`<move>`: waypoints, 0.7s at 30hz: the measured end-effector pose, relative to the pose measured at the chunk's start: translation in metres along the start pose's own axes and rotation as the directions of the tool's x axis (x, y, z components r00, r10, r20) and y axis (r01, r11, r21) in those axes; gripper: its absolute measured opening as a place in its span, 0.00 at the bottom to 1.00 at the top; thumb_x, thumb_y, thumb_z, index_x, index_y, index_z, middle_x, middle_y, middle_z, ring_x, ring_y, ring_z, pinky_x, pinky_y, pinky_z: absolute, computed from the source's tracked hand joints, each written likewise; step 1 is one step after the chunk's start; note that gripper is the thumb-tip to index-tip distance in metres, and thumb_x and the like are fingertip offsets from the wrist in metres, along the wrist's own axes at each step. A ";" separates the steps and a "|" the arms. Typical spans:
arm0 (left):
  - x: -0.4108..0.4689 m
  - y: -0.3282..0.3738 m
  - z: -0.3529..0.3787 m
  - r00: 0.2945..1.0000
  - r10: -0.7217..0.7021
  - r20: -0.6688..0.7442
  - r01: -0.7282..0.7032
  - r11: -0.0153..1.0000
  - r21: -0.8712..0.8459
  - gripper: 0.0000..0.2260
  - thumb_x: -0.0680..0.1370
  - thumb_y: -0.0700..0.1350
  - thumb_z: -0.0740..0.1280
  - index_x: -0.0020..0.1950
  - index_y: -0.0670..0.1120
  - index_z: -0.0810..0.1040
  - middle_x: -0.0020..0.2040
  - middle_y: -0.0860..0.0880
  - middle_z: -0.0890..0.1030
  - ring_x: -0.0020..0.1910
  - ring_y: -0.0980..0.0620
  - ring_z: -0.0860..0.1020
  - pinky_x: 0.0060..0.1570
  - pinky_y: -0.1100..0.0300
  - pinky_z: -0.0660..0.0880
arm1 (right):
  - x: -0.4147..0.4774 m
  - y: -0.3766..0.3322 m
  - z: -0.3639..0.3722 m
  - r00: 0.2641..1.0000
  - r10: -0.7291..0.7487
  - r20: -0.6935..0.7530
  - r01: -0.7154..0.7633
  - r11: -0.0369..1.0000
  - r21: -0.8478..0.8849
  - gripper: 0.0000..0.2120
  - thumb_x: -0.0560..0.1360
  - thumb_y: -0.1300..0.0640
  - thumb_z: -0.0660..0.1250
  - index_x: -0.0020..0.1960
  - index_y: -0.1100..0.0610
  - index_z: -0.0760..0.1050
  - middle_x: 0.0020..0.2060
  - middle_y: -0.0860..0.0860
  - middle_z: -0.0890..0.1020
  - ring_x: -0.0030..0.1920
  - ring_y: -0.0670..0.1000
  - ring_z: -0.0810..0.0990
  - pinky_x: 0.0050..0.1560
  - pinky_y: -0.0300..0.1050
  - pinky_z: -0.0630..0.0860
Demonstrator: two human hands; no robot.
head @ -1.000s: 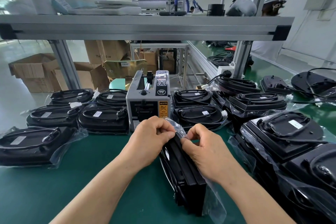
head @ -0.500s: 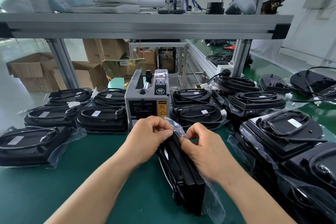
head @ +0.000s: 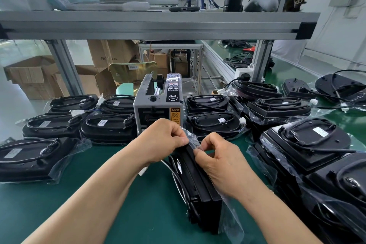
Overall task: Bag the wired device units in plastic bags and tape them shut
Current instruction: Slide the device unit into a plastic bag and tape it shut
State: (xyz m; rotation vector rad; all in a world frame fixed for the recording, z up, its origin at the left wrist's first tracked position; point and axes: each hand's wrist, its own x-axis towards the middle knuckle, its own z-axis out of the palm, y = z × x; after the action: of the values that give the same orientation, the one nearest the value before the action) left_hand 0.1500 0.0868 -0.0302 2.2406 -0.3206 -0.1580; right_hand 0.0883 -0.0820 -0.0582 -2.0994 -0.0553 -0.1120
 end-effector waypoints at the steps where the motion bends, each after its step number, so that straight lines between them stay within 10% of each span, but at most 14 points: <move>1: 0.001 0.001 0.000 1.000 0.000 0.012 -0.001 0.999 0.046 0.10 0.78 0.43 0.71 0.36 0.48 0.81 0.28 0.56 0.77 0.25 0.64 0.71 0.28 0.72 0.67 | 0.000 0.000 0.000 1.000 -0.001 0.000 0.001 1.000 -0.005 0.10 0.76 0.48 0.68 0.41 0.52 0.72 0.24 0.47 0.76 0.23 0.43 0.68 0.26 0.40 0.67; 12: -0.008 0.000 -0.011 0.994 0.074 -0.075 -0.070 0.996 0.053 0.08 0.79 0.46 0.69 0.39 0.51 0.80 0.31 0.56 0.77 0.28 0.61 0.71 0.31 0.67 0.68 | -0.001 0.000 0.000 1.000 0.003 -0.007 -0.003 1.000 0.022 0.11 0.75 0.47 0.68 0.40 0.51 0.72 0.24 0.46 0.77 0.22 0.42 0.67 0.25 0.37 0.66; 21: -0.007 0.009 -0.011 0.967 0.252 0.025 -0.241 0.888 0.393 0.04 0.76 0.47 0.73 0.41 0.54 0.83 0.40 0.58 0.80 0.41 0.58 0.79 0.46 0.56 0.78 | 0.000 0.001 0.000 1.000 0.000 -0.012 0.000 1.000 -0.022 0.10 0.76 0.48 0.68 0.40 0.51 0.71 0.22 0.45 0.75 0.22 0.43 0.66 0.24 0.36 0.64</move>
State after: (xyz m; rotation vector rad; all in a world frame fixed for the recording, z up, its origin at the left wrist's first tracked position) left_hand 0.1444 0.0913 -0.0157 2.5676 -0.6701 0.0820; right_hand 0.0887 -0.0827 -0.0593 -2.1210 -0.0469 -0.1256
